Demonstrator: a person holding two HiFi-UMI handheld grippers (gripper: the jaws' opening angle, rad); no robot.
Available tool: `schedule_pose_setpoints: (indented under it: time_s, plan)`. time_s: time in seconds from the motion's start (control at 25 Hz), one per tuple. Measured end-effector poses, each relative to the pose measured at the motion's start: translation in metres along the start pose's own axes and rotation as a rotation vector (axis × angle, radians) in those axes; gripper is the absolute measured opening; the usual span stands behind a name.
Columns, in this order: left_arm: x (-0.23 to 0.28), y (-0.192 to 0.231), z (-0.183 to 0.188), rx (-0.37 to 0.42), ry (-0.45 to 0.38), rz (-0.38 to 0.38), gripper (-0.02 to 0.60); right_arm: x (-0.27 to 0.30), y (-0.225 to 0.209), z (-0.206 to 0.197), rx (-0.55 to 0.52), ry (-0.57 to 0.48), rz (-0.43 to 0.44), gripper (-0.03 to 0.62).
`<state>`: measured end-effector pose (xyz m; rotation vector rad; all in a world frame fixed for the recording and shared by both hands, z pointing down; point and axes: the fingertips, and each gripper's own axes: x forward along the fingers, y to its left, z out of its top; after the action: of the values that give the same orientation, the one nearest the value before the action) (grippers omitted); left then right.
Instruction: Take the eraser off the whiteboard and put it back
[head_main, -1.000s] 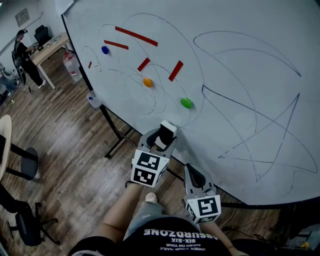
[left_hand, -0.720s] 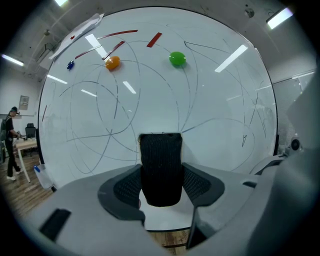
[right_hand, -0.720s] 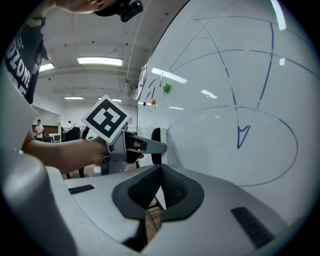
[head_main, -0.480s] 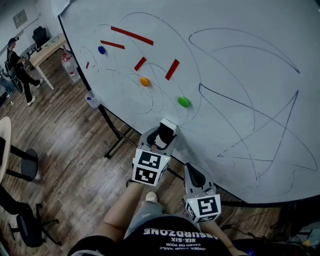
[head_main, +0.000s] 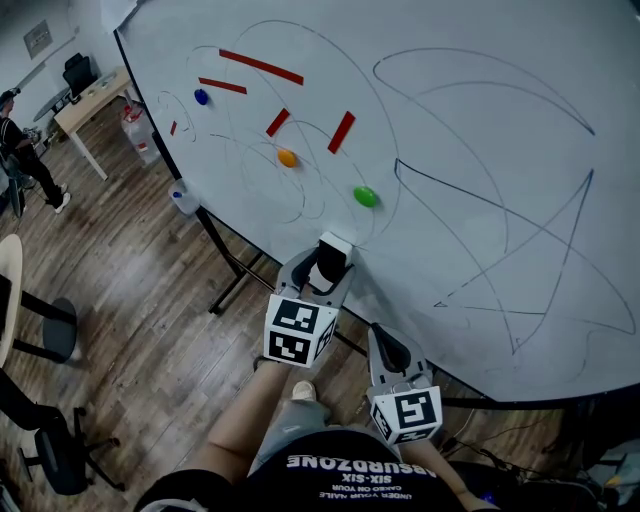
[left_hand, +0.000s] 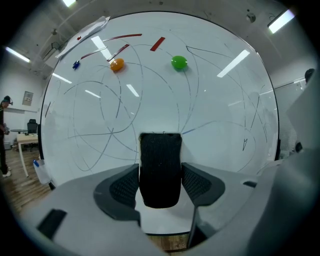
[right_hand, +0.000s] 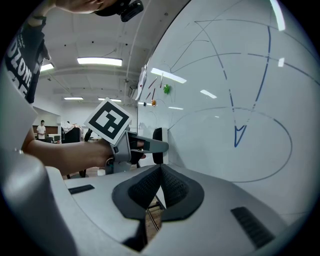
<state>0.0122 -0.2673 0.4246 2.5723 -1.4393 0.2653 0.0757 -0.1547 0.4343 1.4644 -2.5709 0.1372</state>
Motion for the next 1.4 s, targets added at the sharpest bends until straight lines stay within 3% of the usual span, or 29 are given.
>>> schedule_pose_setpoints:
  time_s: [1.0, 1.4]
  plan:
    - [-0.065, -0.001, -0.006, -0.070, -0.079, 0.068, 0.244, -0.013, 0.022, 0.001, -0.011, -0.019, 0.055, 0.000]
    - [-0.088, -0.002, -0.028, -0.077, -0.025, 0.119, 0.088, -0.013, 0.025, 0.003, 0.001, -0.026, 0.074, -0.002]
